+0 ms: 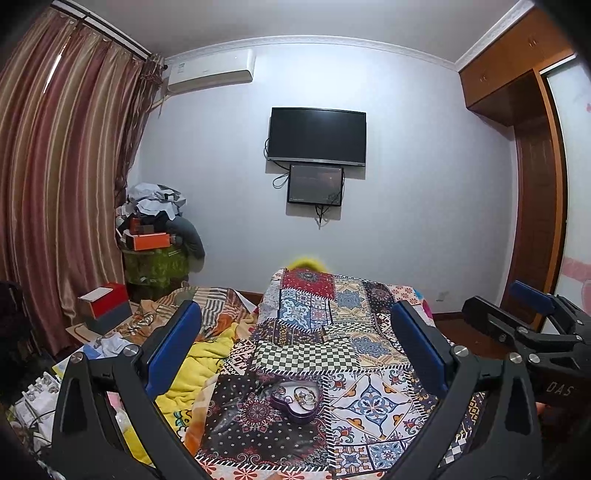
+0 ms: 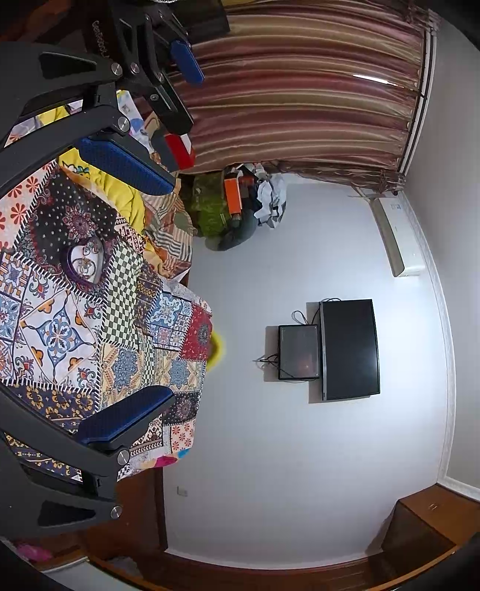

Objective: Organize jewelry

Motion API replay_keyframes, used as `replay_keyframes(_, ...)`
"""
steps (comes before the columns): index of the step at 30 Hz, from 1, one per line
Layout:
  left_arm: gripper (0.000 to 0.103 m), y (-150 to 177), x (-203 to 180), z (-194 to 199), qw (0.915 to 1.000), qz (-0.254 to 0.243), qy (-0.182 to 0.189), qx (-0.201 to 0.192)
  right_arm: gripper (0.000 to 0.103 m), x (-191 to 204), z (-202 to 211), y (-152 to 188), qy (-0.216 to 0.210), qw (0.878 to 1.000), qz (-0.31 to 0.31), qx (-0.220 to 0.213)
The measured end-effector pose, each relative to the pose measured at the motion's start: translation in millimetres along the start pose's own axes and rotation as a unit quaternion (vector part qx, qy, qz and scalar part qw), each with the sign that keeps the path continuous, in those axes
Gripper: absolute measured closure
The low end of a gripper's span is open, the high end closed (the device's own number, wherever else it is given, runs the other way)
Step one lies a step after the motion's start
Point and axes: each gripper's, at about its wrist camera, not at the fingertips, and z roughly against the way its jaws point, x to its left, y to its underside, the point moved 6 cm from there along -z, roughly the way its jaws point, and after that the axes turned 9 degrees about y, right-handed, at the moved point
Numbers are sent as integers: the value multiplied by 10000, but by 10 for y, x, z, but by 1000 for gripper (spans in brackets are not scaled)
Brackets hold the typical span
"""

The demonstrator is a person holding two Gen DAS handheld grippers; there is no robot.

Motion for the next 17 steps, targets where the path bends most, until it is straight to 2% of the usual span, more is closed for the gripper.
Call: replay_keyframes(17, 0, 43, 30, -49, 10000, 39, -26, 64, 1, -24, -39, 25, 15, 10000, -34, 69)
